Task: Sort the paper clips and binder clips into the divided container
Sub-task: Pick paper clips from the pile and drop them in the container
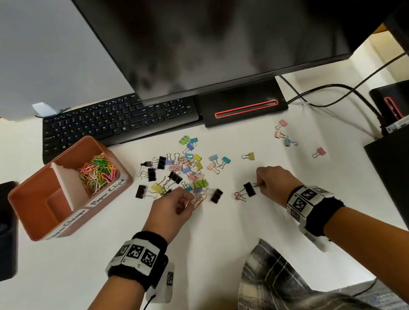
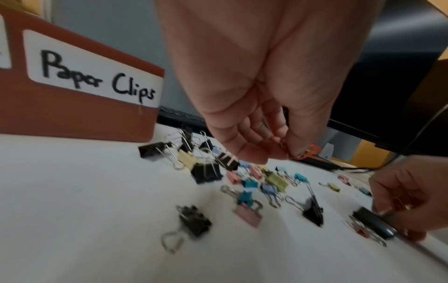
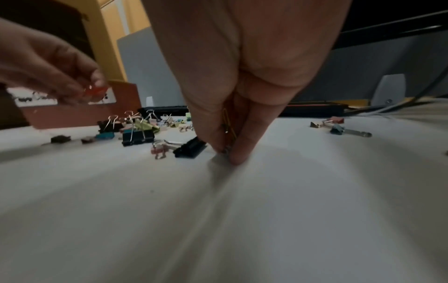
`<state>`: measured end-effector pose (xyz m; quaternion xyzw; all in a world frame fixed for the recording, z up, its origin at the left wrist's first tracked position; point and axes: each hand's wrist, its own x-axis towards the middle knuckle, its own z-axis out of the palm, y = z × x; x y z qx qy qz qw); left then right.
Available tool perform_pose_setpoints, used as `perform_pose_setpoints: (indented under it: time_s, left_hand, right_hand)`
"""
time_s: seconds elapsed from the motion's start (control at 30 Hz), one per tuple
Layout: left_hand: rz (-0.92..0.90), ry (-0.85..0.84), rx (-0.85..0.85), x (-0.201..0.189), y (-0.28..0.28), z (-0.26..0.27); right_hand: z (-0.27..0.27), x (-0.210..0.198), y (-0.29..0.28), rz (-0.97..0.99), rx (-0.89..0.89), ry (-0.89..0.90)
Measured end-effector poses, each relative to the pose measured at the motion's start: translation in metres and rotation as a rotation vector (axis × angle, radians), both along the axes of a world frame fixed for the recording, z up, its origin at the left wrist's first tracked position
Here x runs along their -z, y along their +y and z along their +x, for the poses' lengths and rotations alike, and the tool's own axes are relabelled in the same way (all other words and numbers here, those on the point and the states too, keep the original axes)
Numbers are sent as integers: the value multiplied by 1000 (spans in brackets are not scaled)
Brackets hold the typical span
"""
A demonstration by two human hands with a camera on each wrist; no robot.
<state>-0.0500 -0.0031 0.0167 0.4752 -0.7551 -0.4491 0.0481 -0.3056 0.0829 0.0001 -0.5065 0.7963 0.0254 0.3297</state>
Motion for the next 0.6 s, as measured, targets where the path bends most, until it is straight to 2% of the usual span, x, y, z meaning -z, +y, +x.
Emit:
perform_pose_setpoints:
  time_s: [0.17,0.27,0.37,0.47,0.6]
  left_hand:
    - [-125,-14,-95,-25,-33,42]
    - [-195,-35,-245,-44,-64,75]
    - [-256,-144,-352,-58,-96,99]
    - [-274,-224,-406,-60,-124,113]
    - [-185,-192,-472,-54,-139,119]
  right_hand:
    - [-2,-11,-8,-61,97,-63]
    - [12,-32,-35,-186,83,-90]
    - [55,-60,-81,-320,5,-150]
    - [124,-85,-135,-434,-91,-240]
    - [207,-84,-193,-494,-149,-315]
